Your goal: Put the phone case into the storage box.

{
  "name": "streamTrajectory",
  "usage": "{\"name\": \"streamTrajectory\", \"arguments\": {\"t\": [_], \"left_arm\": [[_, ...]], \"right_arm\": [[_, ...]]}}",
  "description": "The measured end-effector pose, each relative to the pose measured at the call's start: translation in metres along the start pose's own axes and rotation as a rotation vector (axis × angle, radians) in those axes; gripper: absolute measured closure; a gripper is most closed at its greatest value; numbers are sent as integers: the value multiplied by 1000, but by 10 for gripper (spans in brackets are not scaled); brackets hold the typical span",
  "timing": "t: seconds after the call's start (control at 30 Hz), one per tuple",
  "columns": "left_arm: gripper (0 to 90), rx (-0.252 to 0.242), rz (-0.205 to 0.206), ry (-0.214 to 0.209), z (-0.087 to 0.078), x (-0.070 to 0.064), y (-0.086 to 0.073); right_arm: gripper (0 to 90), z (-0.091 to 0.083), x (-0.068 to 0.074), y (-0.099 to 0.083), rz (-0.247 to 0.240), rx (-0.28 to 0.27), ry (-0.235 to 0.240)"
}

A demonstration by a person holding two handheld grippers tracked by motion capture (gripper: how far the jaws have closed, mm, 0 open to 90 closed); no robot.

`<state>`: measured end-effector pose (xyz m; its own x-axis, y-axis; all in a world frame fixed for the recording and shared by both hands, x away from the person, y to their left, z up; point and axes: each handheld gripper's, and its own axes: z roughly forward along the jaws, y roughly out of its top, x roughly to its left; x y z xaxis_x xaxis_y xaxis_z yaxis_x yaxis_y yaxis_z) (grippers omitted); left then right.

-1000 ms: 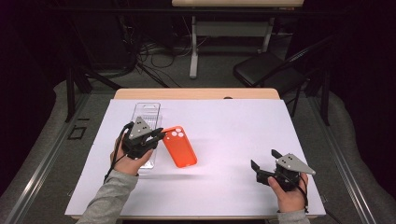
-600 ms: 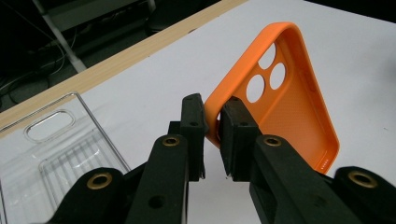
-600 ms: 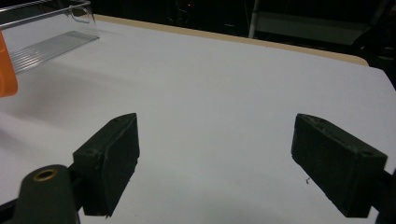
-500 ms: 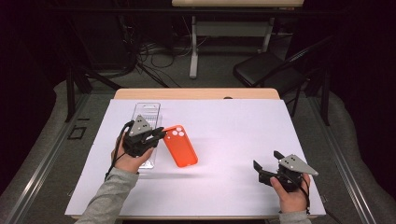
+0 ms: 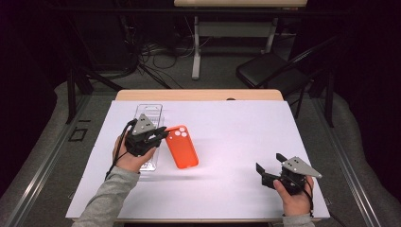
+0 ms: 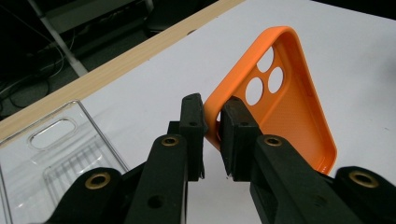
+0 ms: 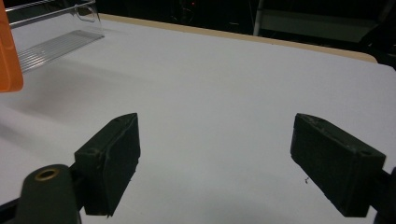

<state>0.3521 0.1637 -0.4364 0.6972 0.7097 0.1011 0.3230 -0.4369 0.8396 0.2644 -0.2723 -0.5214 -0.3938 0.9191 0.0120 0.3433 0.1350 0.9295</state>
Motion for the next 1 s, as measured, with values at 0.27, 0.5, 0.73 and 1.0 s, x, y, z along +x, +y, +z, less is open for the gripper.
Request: {"name": "streamTrajectory", "arguments": {"t": [0.27, 0.5, 0.73, 1.0], "left_arm": [[806, 26, 14, 5, -2, 5, 6], [807, 46, 25, -18, -4, 14, 13], [806, 58, -11, -41, -7, 21, 24], [806, 39, -23, -62, -9, 31, 37]], "right_arm": [[157, 0, 1, 0, 2, 3, 7], [157, 1, 1, -1, 8, 4, 5], [158, 1, 1, -1, 12, 7, 12], [159, 1, 1, -2, 14, 7, 14]]}}
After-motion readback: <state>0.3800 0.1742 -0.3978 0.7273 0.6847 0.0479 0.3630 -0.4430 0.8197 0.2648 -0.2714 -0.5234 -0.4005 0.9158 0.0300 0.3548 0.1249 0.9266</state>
